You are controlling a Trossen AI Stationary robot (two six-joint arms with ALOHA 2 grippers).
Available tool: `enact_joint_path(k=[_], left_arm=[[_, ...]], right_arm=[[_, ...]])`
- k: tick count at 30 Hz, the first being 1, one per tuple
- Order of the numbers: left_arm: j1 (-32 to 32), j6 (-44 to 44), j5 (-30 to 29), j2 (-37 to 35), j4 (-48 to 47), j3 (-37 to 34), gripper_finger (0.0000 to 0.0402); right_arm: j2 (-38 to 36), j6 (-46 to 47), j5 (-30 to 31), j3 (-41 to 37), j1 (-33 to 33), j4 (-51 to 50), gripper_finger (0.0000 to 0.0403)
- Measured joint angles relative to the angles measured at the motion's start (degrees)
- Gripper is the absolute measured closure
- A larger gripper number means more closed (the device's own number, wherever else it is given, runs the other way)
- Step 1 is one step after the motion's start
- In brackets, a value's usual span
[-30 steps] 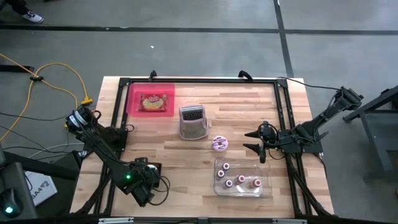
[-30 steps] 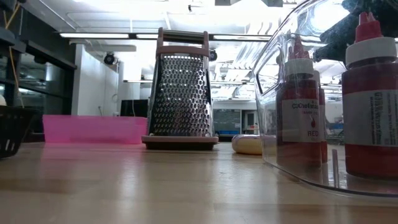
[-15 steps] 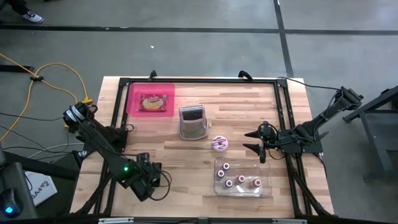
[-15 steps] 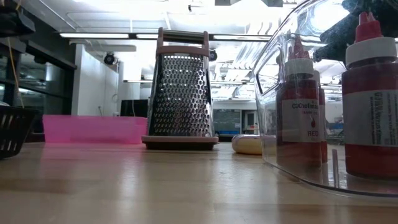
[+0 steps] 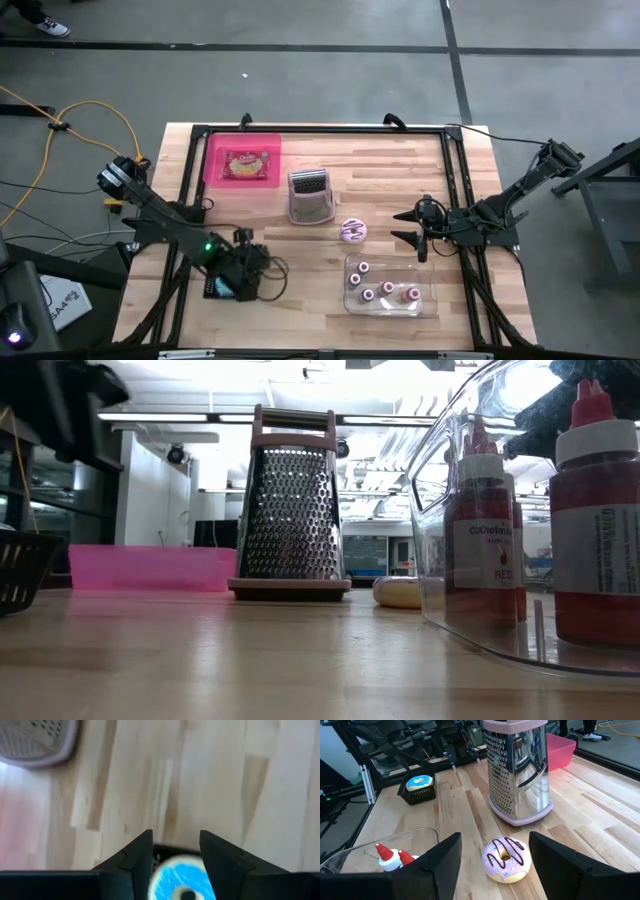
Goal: Pick & Place Food Item
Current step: Put the purple donut toy into the black bin
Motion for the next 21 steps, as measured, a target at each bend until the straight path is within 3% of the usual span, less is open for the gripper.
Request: enact_joint_path(k=[11,21], left_arm=[[7.8,8.8,0.1,-0.8,9.3,0.0,0.0247],[8.9,16.7,-4.1,-7.4,19.3,0.0,0.0247]], right_arm=[[0.0,0.1,-0.7,0.0,-1.5,0.0,0.0183],[0.0,-3.4,-14.4,0.1,-15.3,1.9,0.0183]])
